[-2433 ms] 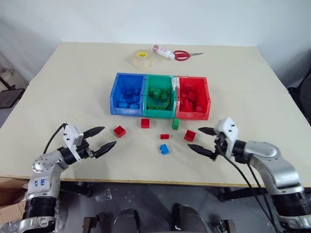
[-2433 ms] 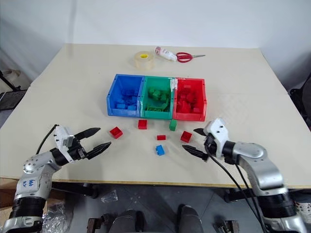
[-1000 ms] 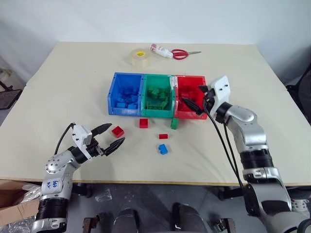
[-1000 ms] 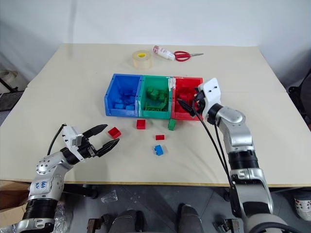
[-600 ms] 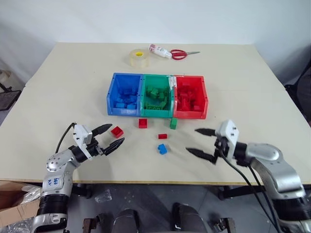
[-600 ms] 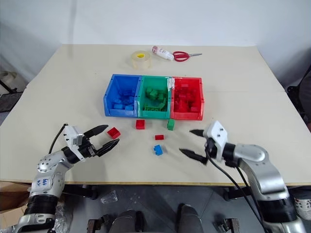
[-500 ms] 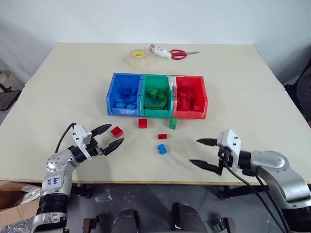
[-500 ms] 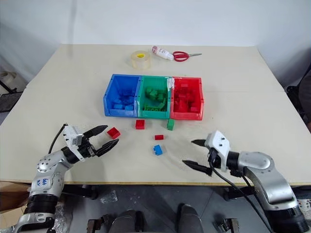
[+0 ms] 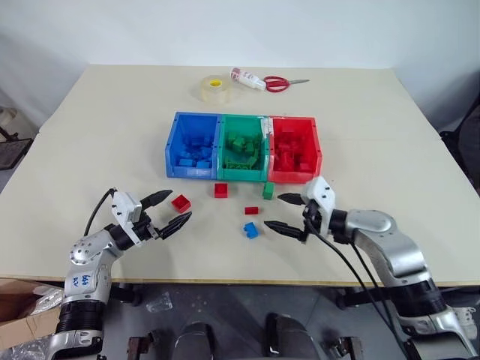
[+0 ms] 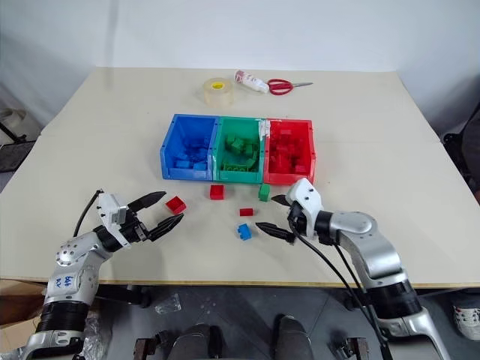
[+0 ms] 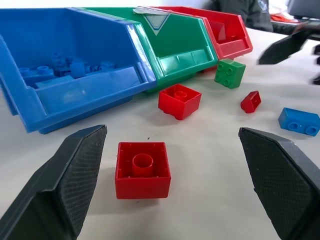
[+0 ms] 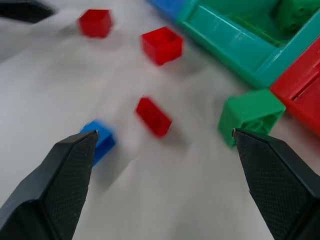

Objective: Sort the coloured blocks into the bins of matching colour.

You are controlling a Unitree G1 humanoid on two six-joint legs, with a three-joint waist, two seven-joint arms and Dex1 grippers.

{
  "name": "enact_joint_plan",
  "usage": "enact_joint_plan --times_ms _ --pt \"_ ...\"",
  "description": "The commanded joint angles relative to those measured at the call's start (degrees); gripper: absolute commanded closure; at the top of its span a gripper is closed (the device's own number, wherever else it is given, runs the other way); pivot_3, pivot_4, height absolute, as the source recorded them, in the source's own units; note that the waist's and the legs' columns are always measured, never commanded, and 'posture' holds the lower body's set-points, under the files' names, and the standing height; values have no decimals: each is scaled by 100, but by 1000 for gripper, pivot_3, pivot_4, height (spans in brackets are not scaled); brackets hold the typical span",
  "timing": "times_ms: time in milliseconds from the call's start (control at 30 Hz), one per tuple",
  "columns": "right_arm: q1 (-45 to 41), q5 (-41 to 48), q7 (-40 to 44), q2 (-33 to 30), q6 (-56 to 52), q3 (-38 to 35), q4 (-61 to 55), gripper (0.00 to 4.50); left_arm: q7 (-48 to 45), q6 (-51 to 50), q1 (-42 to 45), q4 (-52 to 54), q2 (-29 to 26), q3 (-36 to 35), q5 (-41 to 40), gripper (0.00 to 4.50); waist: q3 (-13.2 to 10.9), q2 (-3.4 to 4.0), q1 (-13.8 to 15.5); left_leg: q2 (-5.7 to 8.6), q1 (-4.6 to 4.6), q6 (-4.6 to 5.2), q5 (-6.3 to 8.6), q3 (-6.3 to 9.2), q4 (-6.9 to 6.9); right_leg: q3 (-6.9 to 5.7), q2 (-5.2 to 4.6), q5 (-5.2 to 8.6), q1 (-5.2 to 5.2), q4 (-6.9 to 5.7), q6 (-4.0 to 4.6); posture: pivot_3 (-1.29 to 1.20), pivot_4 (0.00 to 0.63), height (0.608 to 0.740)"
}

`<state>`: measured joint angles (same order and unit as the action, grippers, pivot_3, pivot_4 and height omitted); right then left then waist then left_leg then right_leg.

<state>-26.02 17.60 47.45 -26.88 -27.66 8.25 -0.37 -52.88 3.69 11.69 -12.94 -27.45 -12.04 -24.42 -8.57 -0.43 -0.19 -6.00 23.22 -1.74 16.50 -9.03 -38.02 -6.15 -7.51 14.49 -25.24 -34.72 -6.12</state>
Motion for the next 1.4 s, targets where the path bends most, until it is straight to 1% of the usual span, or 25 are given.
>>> enact_joint_plan --times_ms 33,167,367,400,467,633,833,867,1000,1100,1233,1333,1400 --pt "-277 -191 -254 264 172 -2 447 31 113 -24 -226 432 -22 -124 -85 0 0 0 -6 0 0 -1 1 0 0 0 0 0 0 0 0 0 150 740" --pt "-488 -354 -386 491 335 -18 891 31 228 -83 -400 648 -19 -169 -112 0 0 0 -5 -1 0 -1 1 -3 0 0 -1 0 -2 -2 0 0 150 740" --pt "-642 -442 -473 687 540 -98 1259 31 327 -145 -515 821 -15 -175 -132 0 0 1 -22 -2 0 -2 2 -6 0 0 0 0 -5 -4 1 0 150 740" --pt "-648 -445 -473 719 569 -99 1300 199 336 -149 -530 839 -10 -175 -135 0 0 0 -25 -3 0 -2 2 -7 0 0 0 0 -5 -4 1 0 150 740" --pt "-656 -423 -489 814 647 -134 1370 584 343 -150 -542 851 -5 -171 -138 0 0 1 -28 -3 0 -2 2 -7 1 0 0 1 -6 -4 1 0 150 740" --pt "-603 -388 -556 962 688 -203 1289 2278 337 -111 -502 796 23 -135 -123 0 0 1 -56 -5 0 -3 1 -11 1 0 0 2 -10 -8 3 0 150 740" --pt "-326 -314 -480 904 617 -261 824 4279 289 -59 -468 712 49 -107 -103 0 0 1 -60 -5 0 -4 2 -11 1 0 0 2 -11 -9 4 0 150 740" --pt "-240 -274 -447 862 555 -279 658 4475 279 -51 -459 694 53 -105 -102 0 0 1 -60 -5 0 -4 2 -11 1 1 0 2 -11 -9 4 0 150 740" --pt "75 -141 -330 672 300 -326 48 4475 245 -24 -417 614 64 -94 -93 0 0 1 -57 -5 1 -5 3 -12 2 1 0 3 -12 -10 5 0 150 740" --pt "190 -89 -300 559 179 -321 -188 4475 226 -2 -391 563 70 -87 -83 0 0 1 -58 -6 0 -5 3 -12 2 1 0 3 -12 -9 6 0 150 740" --pt "249 -50 25 323 220 -203 -492 4475 183 13 -309 434 84 -62 -66 0 0 1 -57 -6 0 -4 3 -12 2 1 0 4 -13 -9 6 0 150 740" --pt "93 -65 78 354 189 -103 -476 3896 155 38 -242 351 92 -58 -60 0 0 0 -61 -6 0 -4 3 -12 2 1 1 4 -13 -9 6 0 150 740" --pt "-27 -76 83 420 199 -69 -410 3249 136 67 -213 298 92 -56 -51 0 0 0 -73 -6 0 -4 3 -12 3 0 1 4 -15 -10 7 0 150 740"
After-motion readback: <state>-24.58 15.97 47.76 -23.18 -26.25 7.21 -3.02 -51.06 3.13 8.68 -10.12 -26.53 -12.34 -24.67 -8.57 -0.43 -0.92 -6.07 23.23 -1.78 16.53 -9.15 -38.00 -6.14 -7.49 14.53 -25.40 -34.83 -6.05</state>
